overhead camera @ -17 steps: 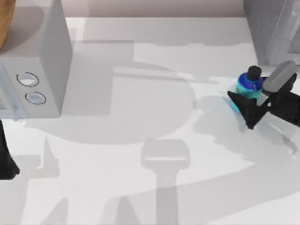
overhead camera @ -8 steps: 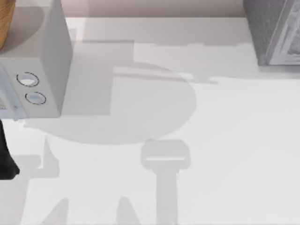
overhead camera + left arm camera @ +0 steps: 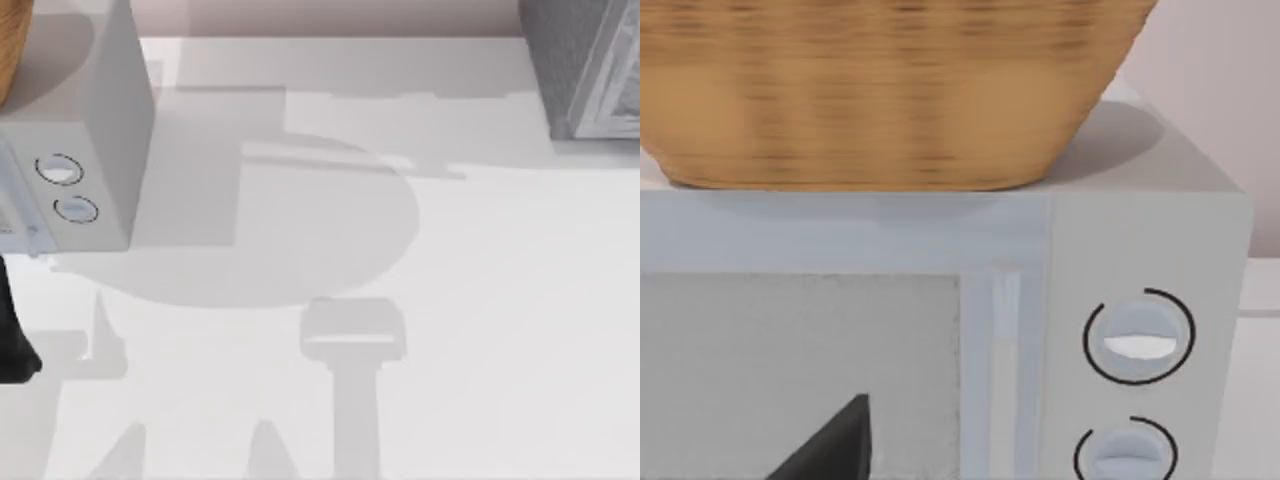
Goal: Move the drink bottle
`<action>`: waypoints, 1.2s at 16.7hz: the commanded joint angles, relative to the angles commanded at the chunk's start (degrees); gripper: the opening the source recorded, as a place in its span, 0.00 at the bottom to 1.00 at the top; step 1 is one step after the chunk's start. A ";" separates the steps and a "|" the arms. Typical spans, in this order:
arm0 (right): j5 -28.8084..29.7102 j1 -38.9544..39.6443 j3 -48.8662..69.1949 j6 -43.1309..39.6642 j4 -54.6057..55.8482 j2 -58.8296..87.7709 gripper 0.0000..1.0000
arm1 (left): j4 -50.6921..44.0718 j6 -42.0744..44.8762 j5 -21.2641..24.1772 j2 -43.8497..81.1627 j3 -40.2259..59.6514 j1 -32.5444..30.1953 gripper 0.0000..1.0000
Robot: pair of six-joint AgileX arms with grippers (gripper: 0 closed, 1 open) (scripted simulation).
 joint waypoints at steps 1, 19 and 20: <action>0.16 0.11 -0.01 0.55 0.69 0.43 0.00 | 0.00 0.00 0.00 0.00 0.00 0.00 1.00; 7.67 8.23 -0.03 18.66 29.61 10.83 0.15 | 0.00 0.00 0.00 0.00 0.00 0.00 1.00; 7.67 8.23 -0.03 18.66 29.61 10.83 0.23 | 0.00 0.00 0.00 0.00 0.00 0.00 1.00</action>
